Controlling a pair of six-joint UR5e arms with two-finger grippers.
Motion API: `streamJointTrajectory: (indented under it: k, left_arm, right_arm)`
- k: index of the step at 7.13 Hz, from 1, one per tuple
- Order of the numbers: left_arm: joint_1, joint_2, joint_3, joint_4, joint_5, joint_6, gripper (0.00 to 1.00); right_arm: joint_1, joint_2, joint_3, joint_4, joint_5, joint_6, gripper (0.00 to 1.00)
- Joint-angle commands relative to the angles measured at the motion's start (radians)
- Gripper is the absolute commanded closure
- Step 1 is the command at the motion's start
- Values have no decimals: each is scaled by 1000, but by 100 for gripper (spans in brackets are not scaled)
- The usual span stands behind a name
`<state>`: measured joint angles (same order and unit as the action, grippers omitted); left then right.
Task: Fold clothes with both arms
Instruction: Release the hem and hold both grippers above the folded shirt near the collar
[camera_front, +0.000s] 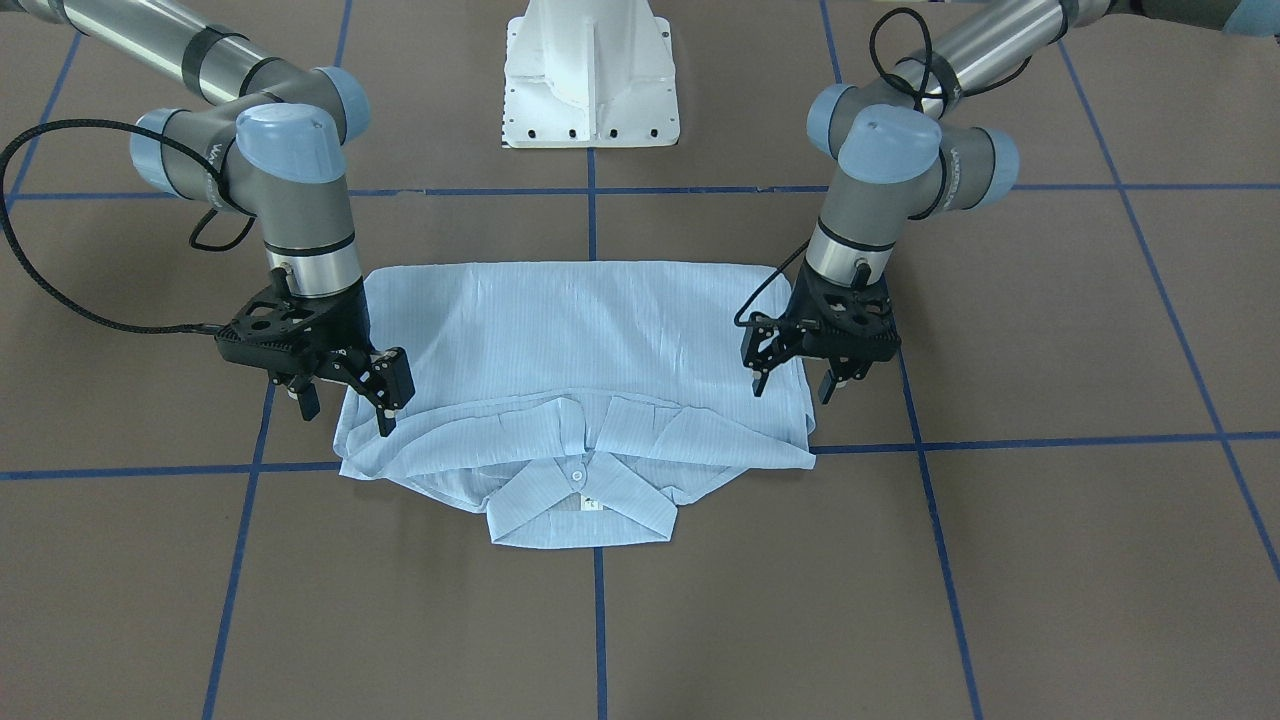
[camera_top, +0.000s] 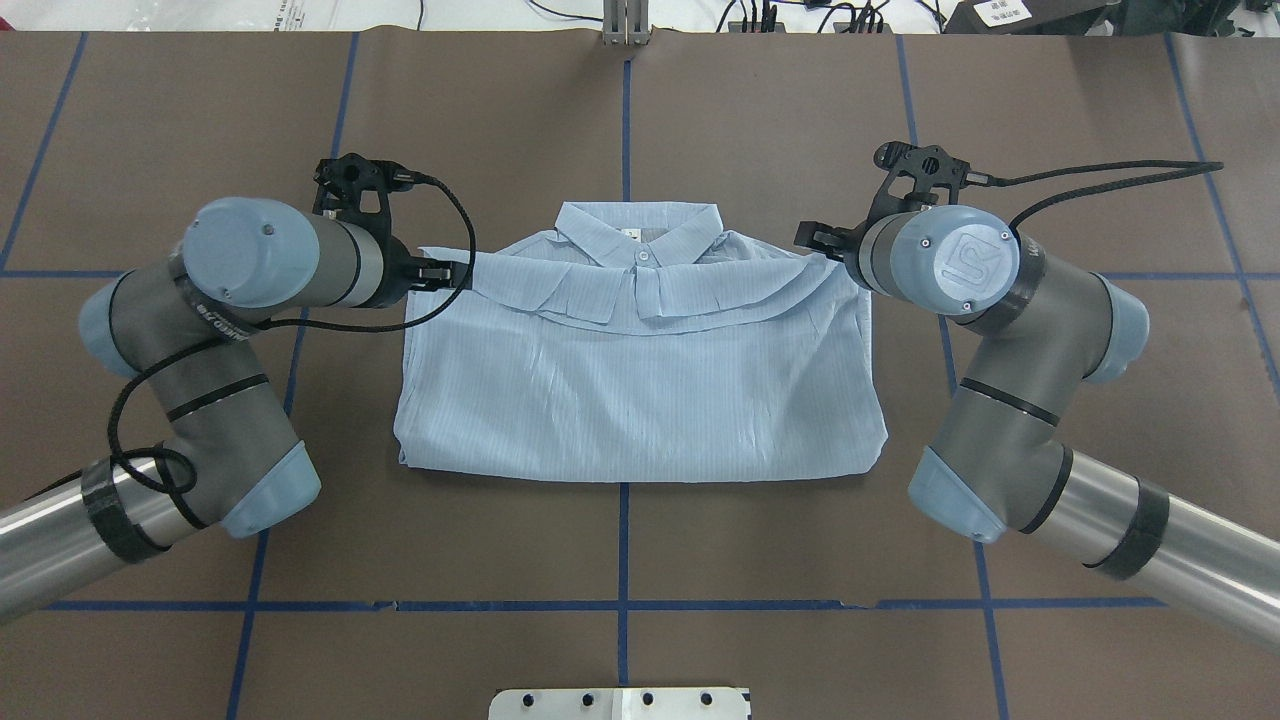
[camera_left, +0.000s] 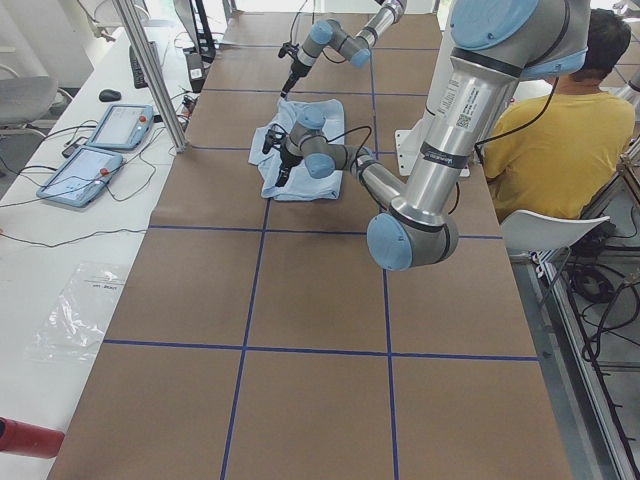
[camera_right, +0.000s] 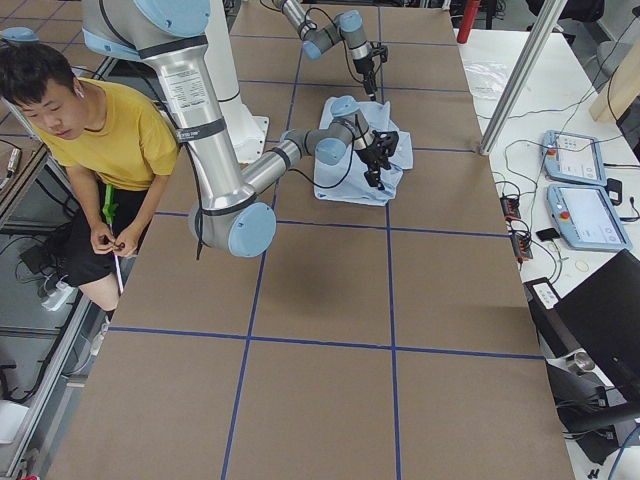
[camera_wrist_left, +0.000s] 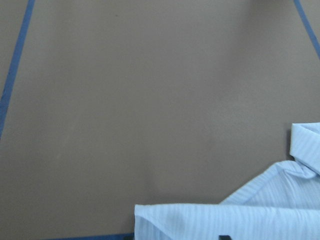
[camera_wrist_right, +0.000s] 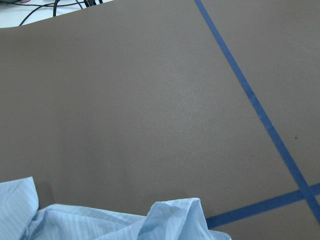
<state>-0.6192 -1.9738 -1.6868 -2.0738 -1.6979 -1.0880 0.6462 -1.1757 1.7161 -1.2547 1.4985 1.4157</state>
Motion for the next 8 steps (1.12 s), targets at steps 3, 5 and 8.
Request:
streamJointTrajectory:
  k: [3, 5, 8]
  left_arm:
    - [235, 211, -163, -52, 94, -113, 0]
    - [239, 204, -165, -54, 86, -119, 47]
    - [239, 188, -180, -57, 84, -118, 100]
  right_arm:
    - [0, -16, 28, 0, 3, -4, 0]
    - [-2, -15, 27, 1, 3, -4, 0]
    - [-5, -13, 23, 1, 2, -4, 0]
